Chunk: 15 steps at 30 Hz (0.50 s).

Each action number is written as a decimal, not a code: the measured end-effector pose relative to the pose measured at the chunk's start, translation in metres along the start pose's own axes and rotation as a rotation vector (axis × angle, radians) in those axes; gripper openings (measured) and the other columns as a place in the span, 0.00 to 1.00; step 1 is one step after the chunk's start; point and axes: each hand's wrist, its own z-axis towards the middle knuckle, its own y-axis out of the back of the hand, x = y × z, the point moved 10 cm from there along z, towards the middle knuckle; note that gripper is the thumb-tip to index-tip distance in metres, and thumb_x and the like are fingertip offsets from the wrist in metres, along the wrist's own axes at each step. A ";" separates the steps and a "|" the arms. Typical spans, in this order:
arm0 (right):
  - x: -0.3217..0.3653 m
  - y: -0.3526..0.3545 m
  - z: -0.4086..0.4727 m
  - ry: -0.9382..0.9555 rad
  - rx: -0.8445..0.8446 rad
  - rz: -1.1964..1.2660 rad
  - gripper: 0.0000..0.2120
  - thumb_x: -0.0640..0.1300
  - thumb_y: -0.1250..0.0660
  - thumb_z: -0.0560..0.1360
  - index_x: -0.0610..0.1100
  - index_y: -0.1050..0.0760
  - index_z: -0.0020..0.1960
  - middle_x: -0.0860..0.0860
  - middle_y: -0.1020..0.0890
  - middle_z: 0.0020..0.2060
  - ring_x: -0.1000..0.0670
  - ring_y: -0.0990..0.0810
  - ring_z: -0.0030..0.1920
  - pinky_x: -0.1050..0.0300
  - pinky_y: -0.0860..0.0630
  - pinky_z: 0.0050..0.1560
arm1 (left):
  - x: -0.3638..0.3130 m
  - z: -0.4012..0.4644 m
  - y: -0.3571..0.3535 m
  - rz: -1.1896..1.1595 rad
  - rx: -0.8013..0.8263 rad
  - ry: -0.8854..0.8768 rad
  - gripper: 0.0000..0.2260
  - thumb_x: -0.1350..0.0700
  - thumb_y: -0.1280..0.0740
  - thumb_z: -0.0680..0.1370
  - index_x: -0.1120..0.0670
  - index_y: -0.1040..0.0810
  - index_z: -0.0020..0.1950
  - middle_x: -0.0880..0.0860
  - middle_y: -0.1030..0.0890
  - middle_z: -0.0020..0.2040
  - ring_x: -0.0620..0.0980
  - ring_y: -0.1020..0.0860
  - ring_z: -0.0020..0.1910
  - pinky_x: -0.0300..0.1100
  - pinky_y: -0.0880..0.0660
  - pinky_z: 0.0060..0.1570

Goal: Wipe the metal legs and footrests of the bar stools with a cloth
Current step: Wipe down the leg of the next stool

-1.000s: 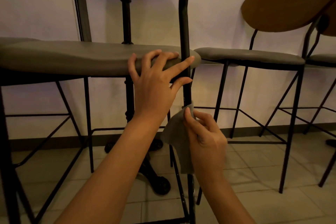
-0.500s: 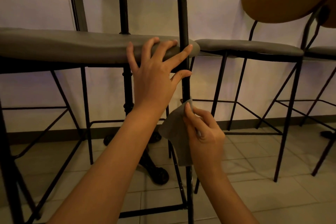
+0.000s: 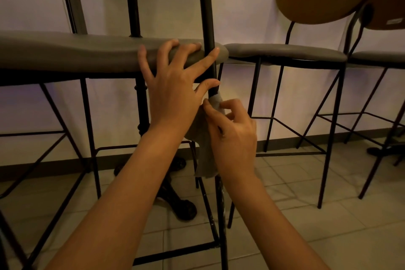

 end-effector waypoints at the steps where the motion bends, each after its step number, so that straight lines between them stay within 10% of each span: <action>1: -0.001 0.000 -0.003 0.004 0.000 0.002 0.14 0.46 0.38 0.74 0.46 0.21 0.57 0.45 0.23 0.51 0.53 0.32 0.47 0.46 0.23 0.38 | 0.000 0.000 0.000 0.004 -0.003 -0.003 0.20 0.45 0.34 0.73 0.42 0.28 0.65 0.51 0.25 0.63 0.58 0.35 0.67 0.59 0.58 0.66; 15: -0.012 0.006 -0.026 -0.054 -0.043 0.019 0.11 0.46 0.36 0.73 0.47 0.19 0.53 0.47 0.20 0.45 0.56 0.33 0.44 0.47 0.25 0.41 | 0.000 -0.002 -0.001 0.008 0.004 -0.023 0.20 0.44 0.35 0.74 0.43 0.28 0.65 0.51 0.25 0.63 0.58 0.34 0.67 0.60 0.56 0.66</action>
